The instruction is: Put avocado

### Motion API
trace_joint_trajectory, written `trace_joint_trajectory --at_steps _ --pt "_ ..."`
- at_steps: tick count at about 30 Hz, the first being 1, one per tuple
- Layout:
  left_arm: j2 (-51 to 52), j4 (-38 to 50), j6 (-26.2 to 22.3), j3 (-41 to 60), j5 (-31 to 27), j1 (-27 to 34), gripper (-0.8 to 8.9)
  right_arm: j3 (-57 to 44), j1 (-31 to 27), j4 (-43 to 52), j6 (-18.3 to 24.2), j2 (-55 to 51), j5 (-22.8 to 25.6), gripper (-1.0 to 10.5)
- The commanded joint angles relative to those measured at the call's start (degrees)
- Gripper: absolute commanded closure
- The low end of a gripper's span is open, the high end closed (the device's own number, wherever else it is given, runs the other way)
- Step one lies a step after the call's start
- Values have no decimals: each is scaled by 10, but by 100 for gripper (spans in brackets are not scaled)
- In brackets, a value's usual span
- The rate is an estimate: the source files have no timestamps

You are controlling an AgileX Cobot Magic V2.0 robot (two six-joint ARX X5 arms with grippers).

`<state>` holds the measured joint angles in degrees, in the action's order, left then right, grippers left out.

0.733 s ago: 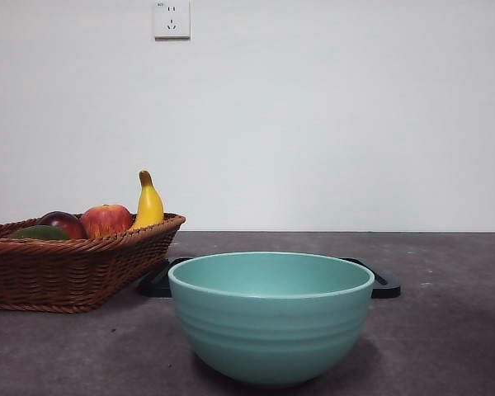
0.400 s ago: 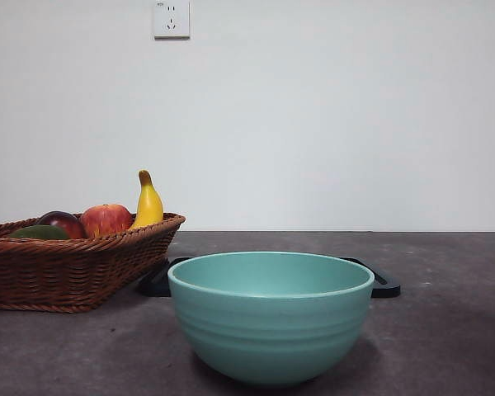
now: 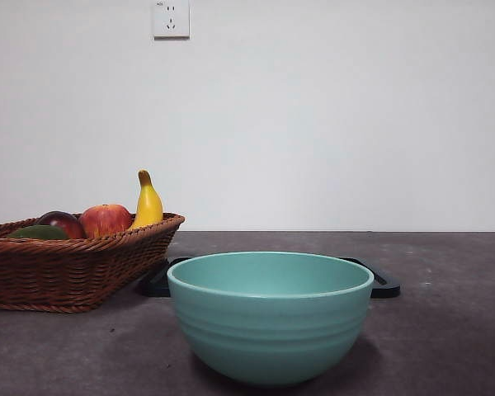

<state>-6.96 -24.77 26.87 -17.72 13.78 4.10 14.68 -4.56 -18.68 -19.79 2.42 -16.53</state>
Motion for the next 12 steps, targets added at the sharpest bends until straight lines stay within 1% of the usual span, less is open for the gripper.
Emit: trace_joint_trajectory --at_steps 1,6,10,12 --pt "-35 -14 -36 -47 30 1 805 43 -1 -20 10 34 -15 935" --pt "-118 -68 -96 -126 79 0 805 125 1 -77 52 124 -85 936" --pt "-190 -122 -150 -192 129 -1 805 205 10 -155 105 213 -143 935" --pt "-216 -143 -166 -217 143 -7 805 237 19 -186 124 247 -165 935"
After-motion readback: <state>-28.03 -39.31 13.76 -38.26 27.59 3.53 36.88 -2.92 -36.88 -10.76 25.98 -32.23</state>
